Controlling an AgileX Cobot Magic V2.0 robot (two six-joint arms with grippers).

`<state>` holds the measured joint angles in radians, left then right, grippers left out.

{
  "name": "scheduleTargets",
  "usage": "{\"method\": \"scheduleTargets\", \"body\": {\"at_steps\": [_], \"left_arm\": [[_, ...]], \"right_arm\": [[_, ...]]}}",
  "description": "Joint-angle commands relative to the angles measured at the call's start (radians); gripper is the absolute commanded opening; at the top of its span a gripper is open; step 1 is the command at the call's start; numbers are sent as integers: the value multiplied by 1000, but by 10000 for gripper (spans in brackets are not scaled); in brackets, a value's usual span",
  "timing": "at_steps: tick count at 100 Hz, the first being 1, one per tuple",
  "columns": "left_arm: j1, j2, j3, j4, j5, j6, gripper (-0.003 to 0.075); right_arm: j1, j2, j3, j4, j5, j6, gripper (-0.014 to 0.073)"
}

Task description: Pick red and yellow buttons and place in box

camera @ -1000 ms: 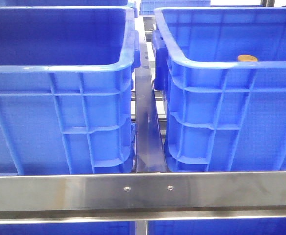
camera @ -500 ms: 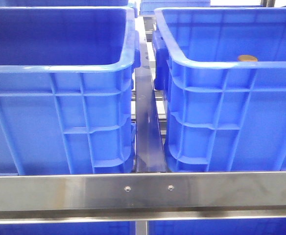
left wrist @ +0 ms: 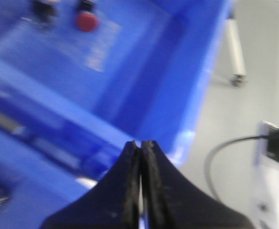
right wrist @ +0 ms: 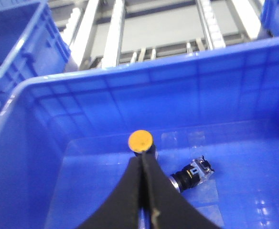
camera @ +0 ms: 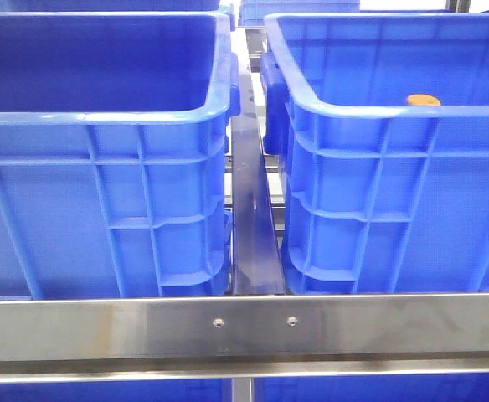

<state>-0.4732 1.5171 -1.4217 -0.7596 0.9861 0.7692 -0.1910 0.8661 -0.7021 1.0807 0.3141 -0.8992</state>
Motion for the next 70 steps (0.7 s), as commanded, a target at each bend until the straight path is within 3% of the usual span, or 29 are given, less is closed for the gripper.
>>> {"method": "scheduleTargets", "body": {"at_steps": [1, 30, 70], "left_arm": [[-8, -87, 2, 12, -109, -47, -20], [-8, -297, 274, 31, -465, -51, -20], [-8, -636, 683, 44, -749, -42, -20]], "right_arm": [[-7, -93, 13, 14, -36, -12, -67], [-7, -363, 149, -4, -33, -12, -67], [-7, -662, 324, -7, -1, -12, -67]]}}
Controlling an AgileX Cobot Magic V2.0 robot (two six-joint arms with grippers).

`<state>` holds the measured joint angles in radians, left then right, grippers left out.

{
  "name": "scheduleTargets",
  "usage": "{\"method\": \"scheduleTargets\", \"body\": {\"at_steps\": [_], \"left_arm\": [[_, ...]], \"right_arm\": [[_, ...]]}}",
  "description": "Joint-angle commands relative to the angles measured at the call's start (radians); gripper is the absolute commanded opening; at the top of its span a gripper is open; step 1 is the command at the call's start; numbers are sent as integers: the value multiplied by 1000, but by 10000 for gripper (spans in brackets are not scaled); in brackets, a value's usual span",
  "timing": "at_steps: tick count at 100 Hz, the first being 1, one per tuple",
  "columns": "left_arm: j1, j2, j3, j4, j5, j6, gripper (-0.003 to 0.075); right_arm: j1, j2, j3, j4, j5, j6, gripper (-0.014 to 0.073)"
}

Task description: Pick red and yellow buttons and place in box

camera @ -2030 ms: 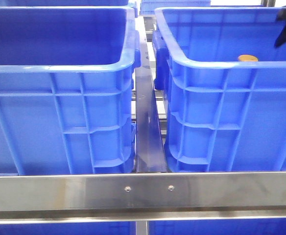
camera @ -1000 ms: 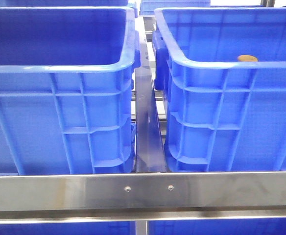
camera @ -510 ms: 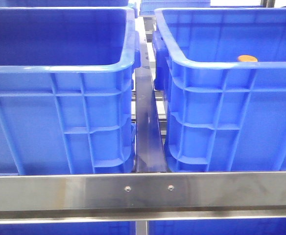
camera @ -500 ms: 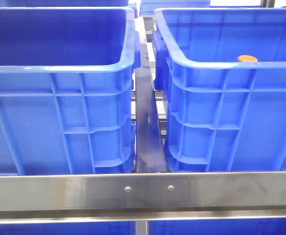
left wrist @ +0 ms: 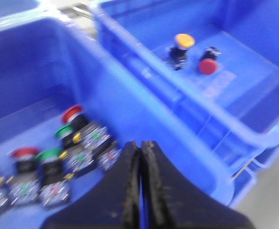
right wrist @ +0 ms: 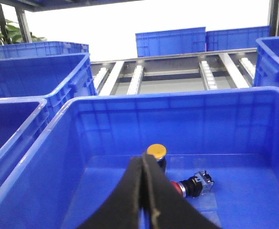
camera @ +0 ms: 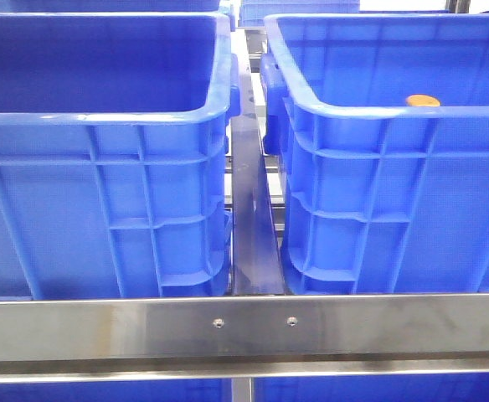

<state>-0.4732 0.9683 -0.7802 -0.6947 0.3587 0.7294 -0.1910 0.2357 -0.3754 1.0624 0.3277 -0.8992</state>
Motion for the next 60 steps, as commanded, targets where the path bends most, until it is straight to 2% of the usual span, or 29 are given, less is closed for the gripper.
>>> {"method": "scheduleTargets", "body": {"at_steps": [1, 19, 36, 60], "left_arm": [[-8, -94, 49, -21, -126, -2, -20], [-8, -262, 212, -21, -205, -2, -20], [-8, -418, 340, -21, -255, -2, -20], [-8, -550, 407, -21, -296, -2, -20]], "right_arm": [[-7, -38, 0, 11, -12, -12, -67], [-7, -85, 11, 11, 76, -12, -67], [-7, -85, 11, 11, 87, -12, -67], [-7, -85, 11, 11, 87, -12, -67]]}}
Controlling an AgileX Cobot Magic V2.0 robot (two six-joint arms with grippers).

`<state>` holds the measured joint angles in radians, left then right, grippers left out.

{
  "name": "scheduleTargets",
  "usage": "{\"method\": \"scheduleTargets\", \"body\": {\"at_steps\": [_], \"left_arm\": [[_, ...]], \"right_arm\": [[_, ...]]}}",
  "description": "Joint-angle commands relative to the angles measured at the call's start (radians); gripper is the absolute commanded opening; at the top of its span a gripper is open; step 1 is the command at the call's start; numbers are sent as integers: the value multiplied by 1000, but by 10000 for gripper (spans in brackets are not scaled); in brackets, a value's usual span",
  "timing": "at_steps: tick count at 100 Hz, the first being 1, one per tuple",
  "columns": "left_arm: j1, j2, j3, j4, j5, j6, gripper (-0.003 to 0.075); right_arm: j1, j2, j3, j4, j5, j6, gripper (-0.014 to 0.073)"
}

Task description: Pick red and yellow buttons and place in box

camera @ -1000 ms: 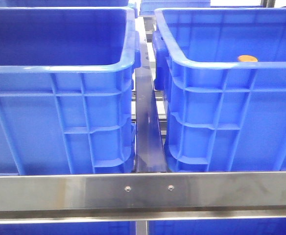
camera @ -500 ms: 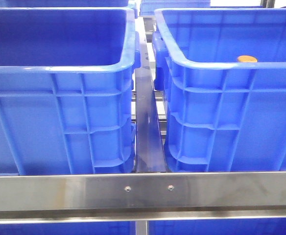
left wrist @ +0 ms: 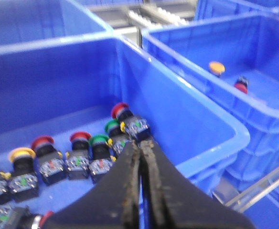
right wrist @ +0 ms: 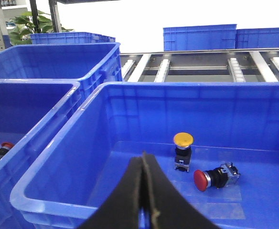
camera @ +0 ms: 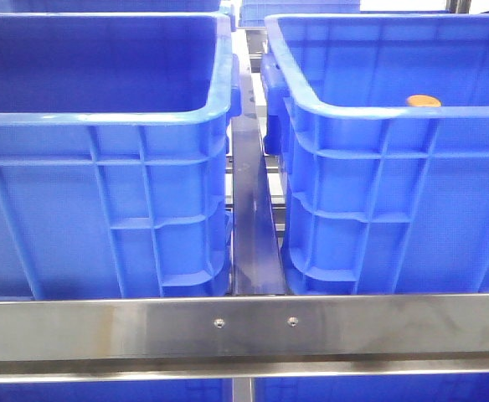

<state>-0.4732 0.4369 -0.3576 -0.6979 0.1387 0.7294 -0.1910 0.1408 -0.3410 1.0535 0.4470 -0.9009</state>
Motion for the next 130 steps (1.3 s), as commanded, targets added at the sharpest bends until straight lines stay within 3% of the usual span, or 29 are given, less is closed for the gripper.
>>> {"method": "scheduleTargets", "body": {"at_steps": [1, 130], "left_arm": [[-8, -21, -17, -18, -79, -2, -20], [-8, -23, -8, 4, -98, -2, -20]], "right_arm": [[-7, 10, -23, 20, -33, -11, -67], [-7, 10, -23, 20, -33, -11, -67]]}}
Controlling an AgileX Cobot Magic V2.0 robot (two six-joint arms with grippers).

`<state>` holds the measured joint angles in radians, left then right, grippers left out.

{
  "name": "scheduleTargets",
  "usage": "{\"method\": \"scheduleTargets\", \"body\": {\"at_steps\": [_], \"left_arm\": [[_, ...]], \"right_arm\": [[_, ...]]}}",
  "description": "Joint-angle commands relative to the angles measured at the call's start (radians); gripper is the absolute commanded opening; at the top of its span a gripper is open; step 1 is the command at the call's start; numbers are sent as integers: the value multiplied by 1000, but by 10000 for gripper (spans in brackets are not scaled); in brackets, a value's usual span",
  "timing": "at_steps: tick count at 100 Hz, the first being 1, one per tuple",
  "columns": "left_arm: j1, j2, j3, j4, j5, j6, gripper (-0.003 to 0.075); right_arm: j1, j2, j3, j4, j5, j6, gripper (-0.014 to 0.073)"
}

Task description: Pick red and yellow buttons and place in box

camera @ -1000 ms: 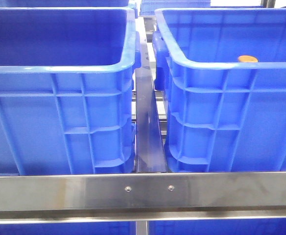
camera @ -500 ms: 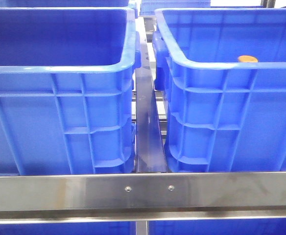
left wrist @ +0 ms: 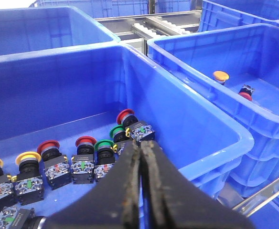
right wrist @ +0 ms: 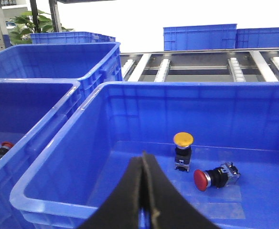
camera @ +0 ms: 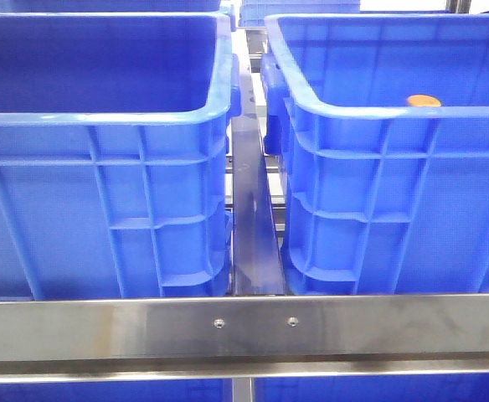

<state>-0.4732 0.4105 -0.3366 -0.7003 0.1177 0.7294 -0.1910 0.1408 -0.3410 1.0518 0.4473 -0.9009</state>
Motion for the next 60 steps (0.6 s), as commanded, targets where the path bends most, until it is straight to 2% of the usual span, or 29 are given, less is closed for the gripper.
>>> {"method": "scheduleTargets", "body": {"at_steps": [1, 7, 20, 29, 41, 60], "left_arm": [[-8, 3, -29, 12, -82, -4, -20], [-1, 3, -29, 95, -100, -52, -20], [46, 1, -25, 311, -102, -347, -20], [95, -2, 0, 426, -118, -463, -20], [164, -35, 38, 478, -129, -531, -20], [288, -126, 116, 535, -194, -533, -20]], "right_arm": [[-7, 10, -23, 22, -33, -11, -67], [-7, 10, -23, 22, -33, -11, -67], [-7, 10, -23, 22, -33, -11, -67], [-7, 10, -23, 22, -33, -11, -67], [-7, 10, -23, 22, -33, -11, -67], [-7, 10, -23, 22, -33, -11, -67]]}}
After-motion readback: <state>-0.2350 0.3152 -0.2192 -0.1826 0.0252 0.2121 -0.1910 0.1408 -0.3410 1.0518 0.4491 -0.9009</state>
